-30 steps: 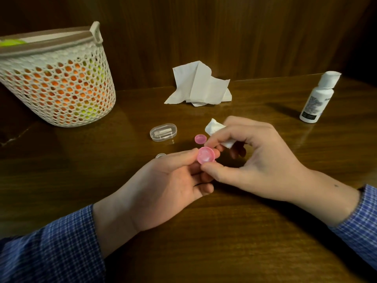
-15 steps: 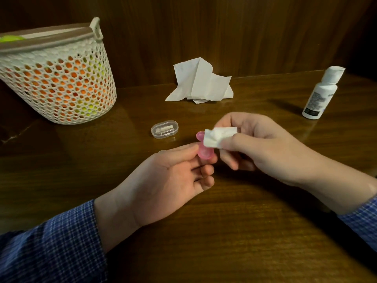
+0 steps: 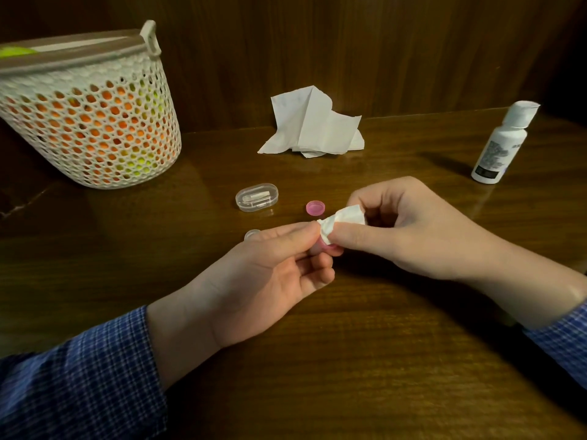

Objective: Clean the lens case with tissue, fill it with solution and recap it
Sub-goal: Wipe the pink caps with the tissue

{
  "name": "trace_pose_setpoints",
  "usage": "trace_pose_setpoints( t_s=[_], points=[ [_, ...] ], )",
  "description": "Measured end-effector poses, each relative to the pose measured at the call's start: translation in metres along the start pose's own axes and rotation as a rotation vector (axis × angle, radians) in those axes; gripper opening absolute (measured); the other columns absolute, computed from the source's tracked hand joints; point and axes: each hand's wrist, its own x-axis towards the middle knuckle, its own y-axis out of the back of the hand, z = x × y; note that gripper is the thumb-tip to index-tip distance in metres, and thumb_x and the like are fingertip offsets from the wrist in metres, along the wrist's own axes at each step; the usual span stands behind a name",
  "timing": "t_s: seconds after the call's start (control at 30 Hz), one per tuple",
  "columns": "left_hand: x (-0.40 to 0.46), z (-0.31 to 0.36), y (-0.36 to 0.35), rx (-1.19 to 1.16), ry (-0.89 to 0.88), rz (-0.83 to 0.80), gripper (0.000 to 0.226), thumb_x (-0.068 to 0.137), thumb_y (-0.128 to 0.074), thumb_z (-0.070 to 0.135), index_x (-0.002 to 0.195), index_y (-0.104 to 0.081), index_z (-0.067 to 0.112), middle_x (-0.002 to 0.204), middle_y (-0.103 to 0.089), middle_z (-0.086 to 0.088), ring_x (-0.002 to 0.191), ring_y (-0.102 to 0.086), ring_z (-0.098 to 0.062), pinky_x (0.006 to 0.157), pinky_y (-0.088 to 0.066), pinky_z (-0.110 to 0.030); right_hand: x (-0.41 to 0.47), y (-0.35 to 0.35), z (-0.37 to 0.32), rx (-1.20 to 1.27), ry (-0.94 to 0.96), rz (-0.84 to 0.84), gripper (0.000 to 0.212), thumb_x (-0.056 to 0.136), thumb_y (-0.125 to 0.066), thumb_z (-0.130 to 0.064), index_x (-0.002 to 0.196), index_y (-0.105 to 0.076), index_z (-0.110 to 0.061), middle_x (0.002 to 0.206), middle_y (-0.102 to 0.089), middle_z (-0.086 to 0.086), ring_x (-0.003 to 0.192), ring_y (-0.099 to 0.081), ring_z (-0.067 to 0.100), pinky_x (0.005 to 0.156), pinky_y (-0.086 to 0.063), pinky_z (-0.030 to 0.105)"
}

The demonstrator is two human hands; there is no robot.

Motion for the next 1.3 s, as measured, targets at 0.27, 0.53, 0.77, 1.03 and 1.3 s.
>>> trace_pose_setpoints(
  t_s=[0.27,0.53,0.77,1.03,1.3],
  points=[
    [0.000,-0.002,0.001,0.049,0.012,-0.002,0.017,0.086,-0.068,0.020,0.086,-0.076,0.005,0.077,-0.066,-0.005,0.063,-0.061,-0.009,0.061,-0.055,-0.023,-0.005,-0.007,-0.009,-0.126,0.027,0.108,0.016,0.080,-0.081,-0.029,0.085,-0.070,-0.017,0.081,-0.072,-0.004,0.076,-0.068,0.007,0.065,-0.054,0.022],
    [0.002,-0.003,0.006,0.151,-0.205,0.015,0.032,0.076,-0.072,0.014,0.106,-0.077,0.004,0.084,-0.072,-0.003,0.072,-0.068,-0.009,0.068,-0.057,-0.021,-0.003,-0.030,-0.010,0.401,-0.349,0.250,0.026,0.082,-0.079,-0.010,0.066,-0.059,-0.014,0.061,-0.065,-0.008,0.057,-0.059,-0.006,0.049,-0.040,0.018],
    [-0.008,-0.003,0.006,0.840,-0.660,0.217,0.037,0.072,-0.075,0.022,0.109,-0.074,0.021,0.111,-0.077,0.003,0.103,-0.074,-0.012,0.086,-0.059,-0.021,-0.001,-0.027,-0.011,0.535,-0.540,0.153,0.027,0.085,-0.080,-0.023,0.061,-0.068,-0.020,0.062,-0.061,0.002,0.050,-0.050,0.007,0.041,-0.037,0.019],
    [-0.009,-0.002,0.007,0.942,-0.768,0.215,0.036,0.075,-0.077,0.013,0.111,-0.075,0.014,0.111,-0.078,0.004,0.107,-0.073,-0.007,0.085,-0.058,-0.018,-0.002,-0.025,-0.006,0.487,-0.368,0.175,0.007,0.086,-0.079,-0.019,0.084,-0.077,-0.013,0.076,-0.075,0.004,0.062,-0.066,0.010,0.053,-0.053,0.019],
    [-0.001,0.010,0.002,0.275,-0.021,0.128,0.029,0.080,-0.066,0.030,0.090,-0.079,0.007,0.077,-0.073,-0.008,0.062,-0.069,-0.012,0.054,-0.056,-0.023,-0.007,-0.009,0.001,-0.206,0.167,0.148,0.011,0.091,-0.075,-0.024,0.099,-0.075,-0.017,0.092,-0.074,-0.008,0.089,-0.070,0.014,0.073,-0.057,0.027]
  ],
)
